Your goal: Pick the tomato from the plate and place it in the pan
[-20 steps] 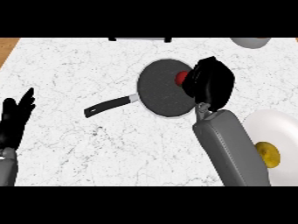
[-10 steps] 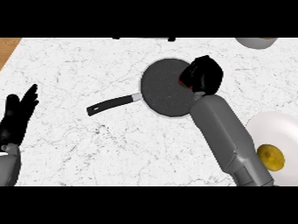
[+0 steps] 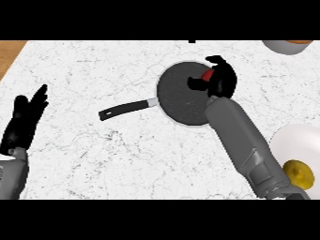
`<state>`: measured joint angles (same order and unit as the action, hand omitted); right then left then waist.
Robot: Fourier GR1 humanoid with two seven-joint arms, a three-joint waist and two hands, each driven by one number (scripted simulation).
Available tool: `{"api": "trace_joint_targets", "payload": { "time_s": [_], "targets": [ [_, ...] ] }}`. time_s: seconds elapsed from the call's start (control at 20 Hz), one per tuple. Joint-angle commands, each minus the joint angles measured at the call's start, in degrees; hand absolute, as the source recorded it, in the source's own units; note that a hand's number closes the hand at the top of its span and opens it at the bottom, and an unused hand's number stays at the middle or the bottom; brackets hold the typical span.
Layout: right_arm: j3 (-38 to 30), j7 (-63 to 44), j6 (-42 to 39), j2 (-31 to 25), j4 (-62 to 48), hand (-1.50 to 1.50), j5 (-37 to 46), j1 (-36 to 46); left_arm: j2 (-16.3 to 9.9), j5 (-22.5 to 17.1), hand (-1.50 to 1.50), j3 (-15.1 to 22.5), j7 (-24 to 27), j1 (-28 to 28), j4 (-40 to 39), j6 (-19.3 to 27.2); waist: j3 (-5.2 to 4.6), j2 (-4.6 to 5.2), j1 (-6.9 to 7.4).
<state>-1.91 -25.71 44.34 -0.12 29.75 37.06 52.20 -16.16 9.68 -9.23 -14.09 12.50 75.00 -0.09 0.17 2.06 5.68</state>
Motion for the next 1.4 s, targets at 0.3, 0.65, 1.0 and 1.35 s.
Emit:
{"api": "trace_joint_targets", "payload": {
  "time_s": [0.3,0.65,1.0,1.35],
  "targets": [
    [-5.29,16.67,11.17,0.12,-3.78,-1.50,-10.43,1.96,-0.02,0.60,0.00,0.59,0.20,-0.74,0.57,-0.20,0.10,0.24,0.59],
    [-6.51,25.06,18.33,0.11,-3.66,-1.50,-19.80,1.73,-0.57,0.50,0.00,-0.96,-0.35,0.16,-1.69,0.52,-0.01,-0.59,-0.88],
    [-8.36,28.05,18.60,0.10,3.85,-1.50,-22.45,-5.19,-1.54,-0.30,0.00,-3.38,3.40,-4.88,-2.52,0.43,-0.17,-2.20,-5.84],
    [-1.25,24.21,15.79,0.08,23.67,-1.50,-21.08,-22.59,-1.39,-0.59,0.00,-3.80,-1.48,-6.60,2.29,1.06,-0.23,-3.41,-8.39]
  ]
}}
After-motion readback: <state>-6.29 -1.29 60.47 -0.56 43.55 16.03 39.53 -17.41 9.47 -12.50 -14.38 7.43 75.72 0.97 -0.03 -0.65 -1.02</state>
